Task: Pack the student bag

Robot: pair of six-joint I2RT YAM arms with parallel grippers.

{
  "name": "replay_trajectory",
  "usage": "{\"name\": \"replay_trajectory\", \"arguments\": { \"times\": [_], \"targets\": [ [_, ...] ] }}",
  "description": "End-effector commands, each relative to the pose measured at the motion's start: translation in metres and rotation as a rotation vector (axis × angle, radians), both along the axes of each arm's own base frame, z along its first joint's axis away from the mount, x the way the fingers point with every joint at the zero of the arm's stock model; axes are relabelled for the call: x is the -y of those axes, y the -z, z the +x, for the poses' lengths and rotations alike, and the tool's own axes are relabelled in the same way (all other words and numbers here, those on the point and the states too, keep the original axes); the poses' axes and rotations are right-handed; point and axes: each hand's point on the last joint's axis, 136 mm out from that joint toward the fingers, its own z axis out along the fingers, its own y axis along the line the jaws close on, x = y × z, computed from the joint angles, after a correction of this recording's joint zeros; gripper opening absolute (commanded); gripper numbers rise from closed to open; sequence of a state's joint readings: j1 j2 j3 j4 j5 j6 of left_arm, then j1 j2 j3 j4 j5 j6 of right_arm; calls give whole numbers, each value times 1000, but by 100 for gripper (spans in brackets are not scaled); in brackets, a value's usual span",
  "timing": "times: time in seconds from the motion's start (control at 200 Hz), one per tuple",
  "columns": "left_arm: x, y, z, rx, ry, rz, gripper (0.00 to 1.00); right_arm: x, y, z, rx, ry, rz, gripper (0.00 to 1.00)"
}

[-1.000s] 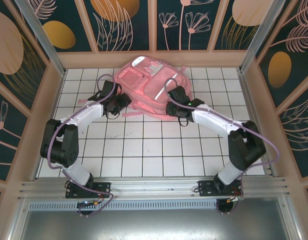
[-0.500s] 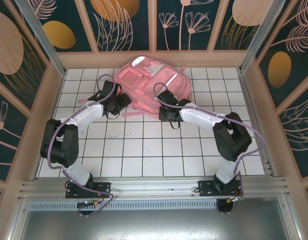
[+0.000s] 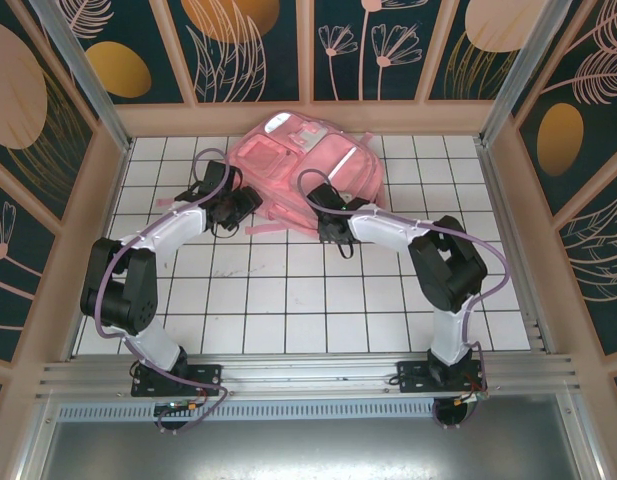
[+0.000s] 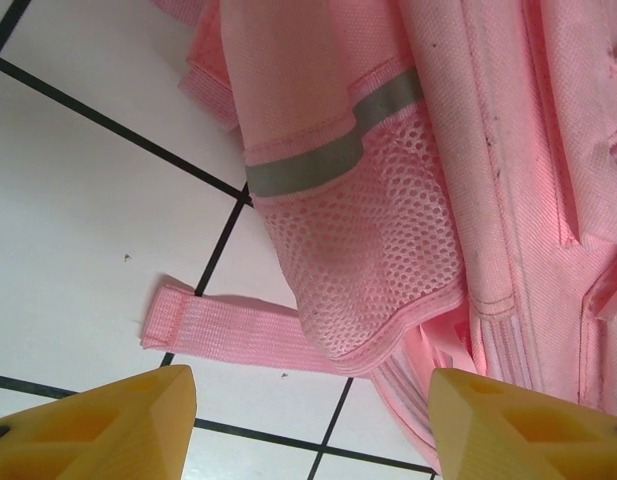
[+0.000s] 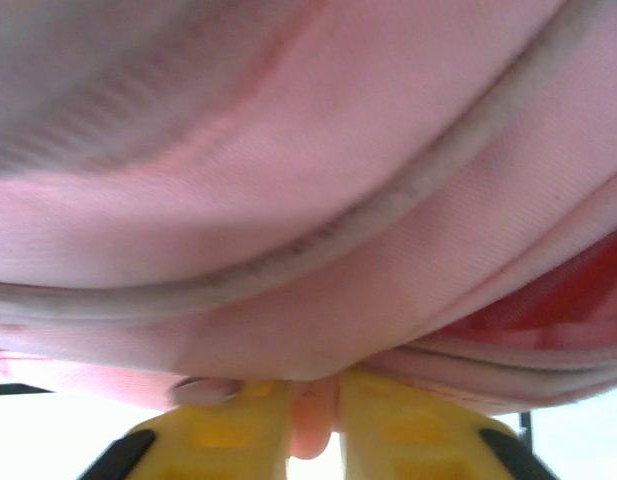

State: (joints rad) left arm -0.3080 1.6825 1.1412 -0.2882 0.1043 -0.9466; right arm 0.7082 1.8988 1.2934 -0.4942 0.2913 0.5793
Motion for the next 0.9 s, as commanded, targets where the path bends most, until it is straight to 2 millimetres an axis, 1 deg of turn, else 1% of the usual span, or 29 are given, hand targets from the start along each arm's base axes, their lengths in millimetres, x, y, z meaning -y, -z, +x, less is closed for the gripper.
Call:
{"name": "replay_trajectory", "arguments": {
  "times": [0.0,0.03,0.1,0.17,0.275,0.345,0.395,0.495,0.561,0.611,0.671,0.711,0.726,0.751,0.816,0.896],
  "targets": [
    [-4,5,-2,-19,-14,-4,63,20,-6,-3,22,37,-28,9],
    [-5,5,-2,-19,-15,-4,63,22,-5,-5,19,39,-26,5],
    [-5,5,-4,-20,-19,-2,63,26,-7,-7,22,42,-15,0],
    [-3,7,-7,-29,-19,-23,63,29,-11,-10,33,42,3,0],
    [9,14,-18,-59,-6,-104,64,32,-13,-14,44,40,65,0],
    [20,15,-26,-60,8,-142,65,33,-10,-17,30,36,121,0],
    [33,13,-30,-49,36,-164,66,31,-10,-19,23,28,155,0],
    [65,7,-36,-24,93,-193,67,28,-16,-19,36,18,192,0],
    [79,6,-36,-22,108,-206,68,26,-20,-18,43,15,200,1],
    [86,10,-36,-28,110,-223,68,26,-22,-18,45,16,203,2],
    [88,19,-36,-48,94,-239,67,27,-23,-18,45,16,204,2],
    [90,20,-36,-51,87,-259,66,27,-24,-18,47,18,205,2],
    [90,31,-37,-77,81,-254,66,27,-24,-18,48,19,206,2],
    [91,36,-38,-90,76,-260,65,27,-25,-18,51,20,209,2],
    [92,44,-38,-104,62,-273,64,27,-27,-17,57,26,217,2],
    [92,50,-33,-100,45,-275,63,23,-30,-17,62,17,248,2]
  ]
}}
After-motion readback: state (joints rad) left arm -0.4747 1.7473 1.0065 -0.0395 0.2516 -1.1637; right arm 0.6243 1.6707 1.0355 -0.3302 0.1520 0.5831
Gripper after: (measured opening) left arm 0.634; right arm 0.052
